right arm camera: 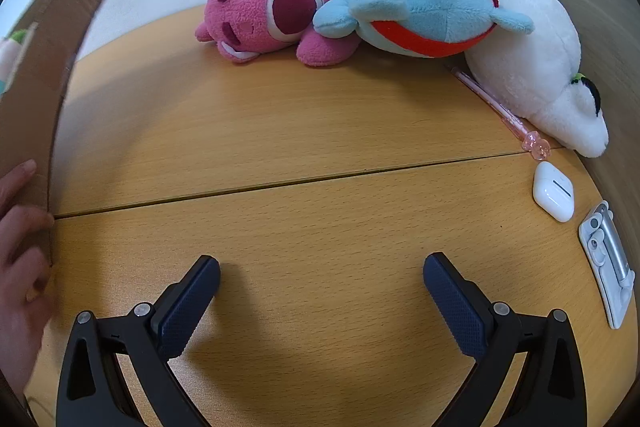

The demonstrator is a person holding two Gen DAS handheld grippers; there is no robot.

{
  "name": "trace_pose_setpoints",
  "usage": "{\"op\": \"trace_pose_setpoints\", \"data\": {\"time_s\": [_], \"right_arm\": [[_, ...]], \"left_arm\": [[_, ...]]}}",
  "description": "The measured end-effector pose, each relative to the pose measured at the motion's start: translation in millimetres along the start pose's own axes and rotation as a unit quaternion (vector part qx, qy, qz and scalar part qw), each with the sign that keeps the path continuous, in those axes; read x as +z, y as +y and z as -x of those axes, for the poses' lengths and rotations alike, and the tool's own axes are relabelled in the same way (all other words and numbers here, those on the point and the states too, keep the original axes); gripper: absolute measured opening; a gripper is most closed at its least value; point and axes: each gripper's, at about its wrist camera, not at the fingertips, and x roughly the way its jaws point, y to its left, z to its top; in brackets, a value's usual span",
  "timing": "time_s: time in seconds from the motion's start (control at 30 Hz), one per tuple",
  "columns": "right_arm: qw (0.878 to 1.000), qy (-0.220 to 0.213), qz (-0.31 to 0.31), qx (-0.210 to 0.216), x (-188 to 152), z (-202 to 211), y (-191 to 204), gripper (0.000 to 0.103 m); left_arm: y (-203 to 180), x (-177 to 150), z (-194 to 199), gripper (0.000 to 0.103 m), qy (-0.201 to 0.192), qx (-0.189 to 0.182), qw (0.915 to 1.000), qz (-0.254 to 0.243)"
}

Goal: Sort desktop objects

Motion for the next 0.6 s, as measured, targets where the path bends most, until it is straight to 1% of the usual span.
{"op": "trace_pose_setpoints", "data": {"time_s": [0.6], "right_arm": [[1.0, 0.0, -0.001, 0.0, -0.6, 0.1, 0.0, 0.103]], "left_arm": [[-0.4, -1.4, 0.2, 0.103, 0.0, 0.0, 1.0, 0.0]]}}
